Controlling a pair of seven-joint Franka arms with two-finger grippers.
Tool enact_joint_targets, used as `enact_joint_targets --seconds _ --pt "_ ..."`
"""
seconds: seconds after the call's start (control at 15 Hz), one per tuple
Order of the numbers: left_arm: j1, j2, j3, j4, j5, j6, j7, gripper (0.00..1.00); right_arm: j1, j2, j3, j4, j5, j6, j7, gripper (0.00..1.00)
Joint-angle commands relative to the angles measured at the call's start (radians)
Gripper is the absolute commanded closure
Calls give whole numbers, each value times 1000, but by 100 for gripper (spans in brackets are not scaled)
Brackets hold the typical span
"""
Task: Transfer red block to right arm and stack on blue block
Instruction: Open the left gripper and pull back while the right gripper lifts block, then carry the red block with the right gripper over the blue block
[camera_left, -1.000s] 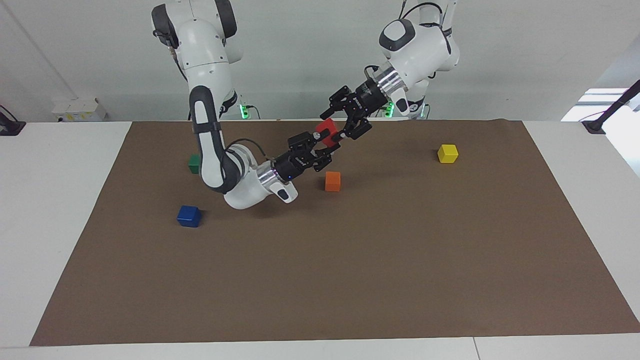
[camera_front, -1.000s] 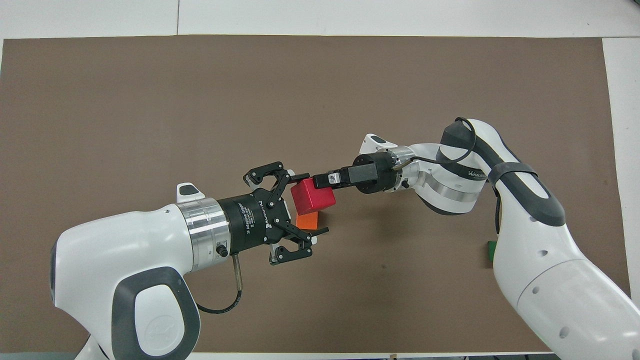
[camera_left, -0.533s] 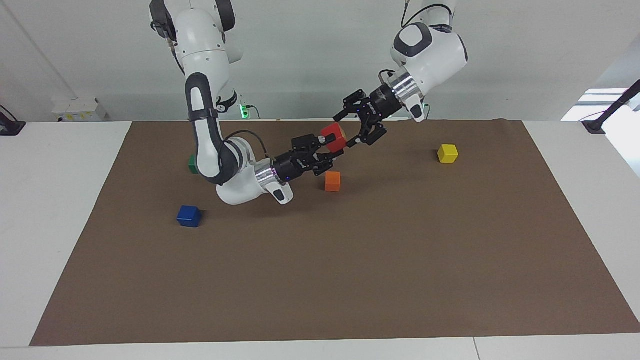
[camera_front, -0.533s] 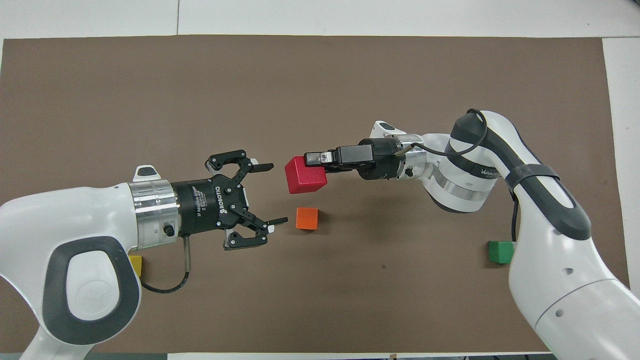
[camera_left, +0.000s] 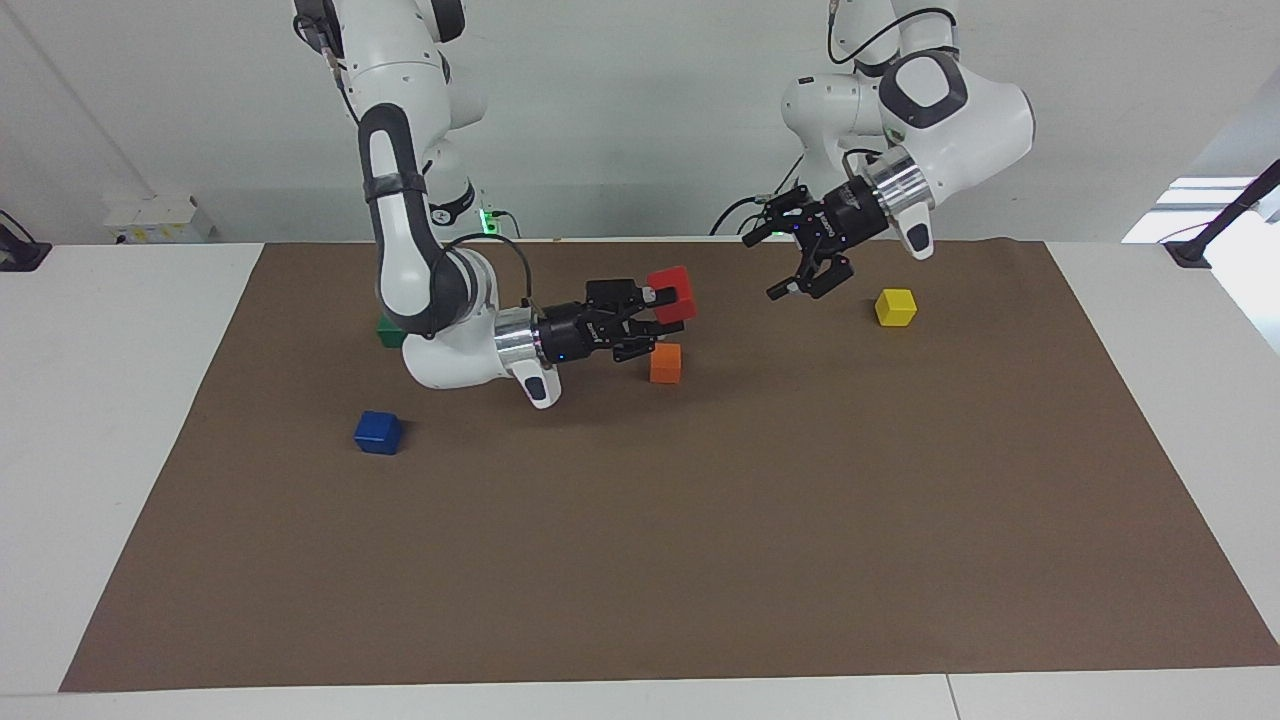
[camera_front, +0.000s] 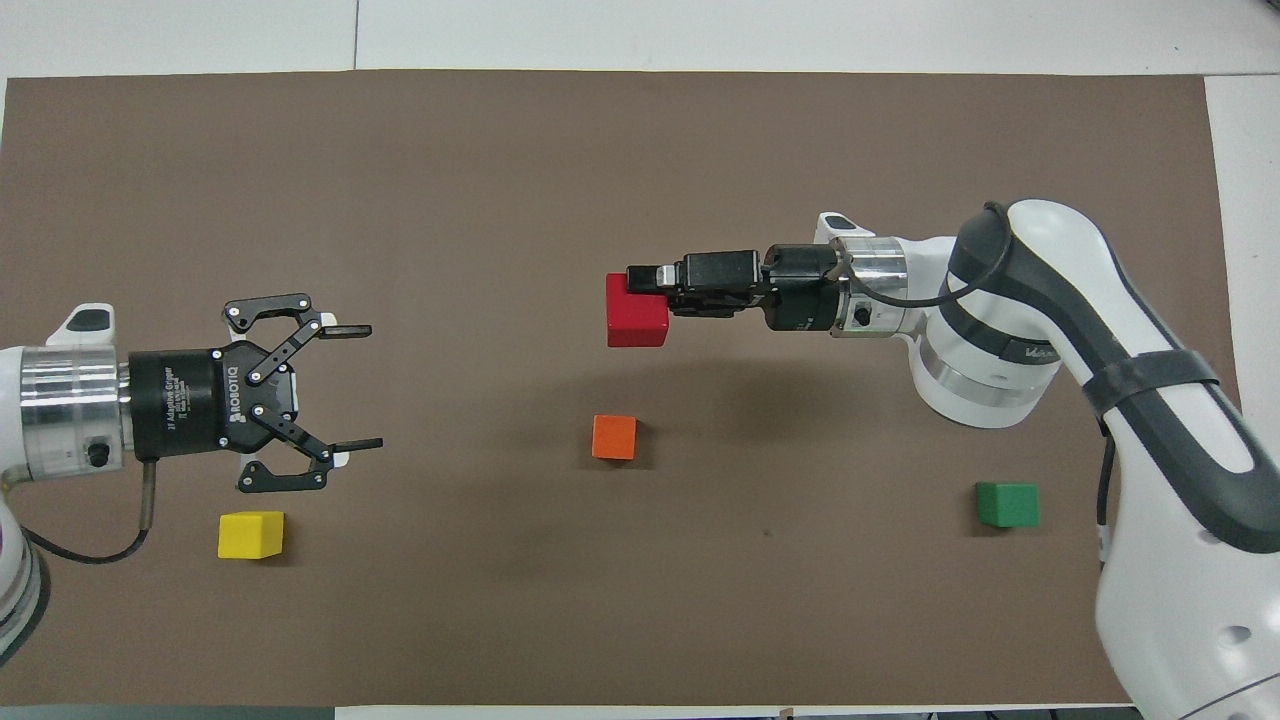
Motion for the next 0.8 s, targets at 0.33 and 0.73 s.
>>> enact_joint_targets --seconds 0.33,0.73 --pt "64 72 -11 186 554 -219 612 0 -161 -138 1 95 -603 104 369 100" --pt "45 107 -19 286 982 -193 1003 0 -195 -193 -6 206 -1149 48 586 100"
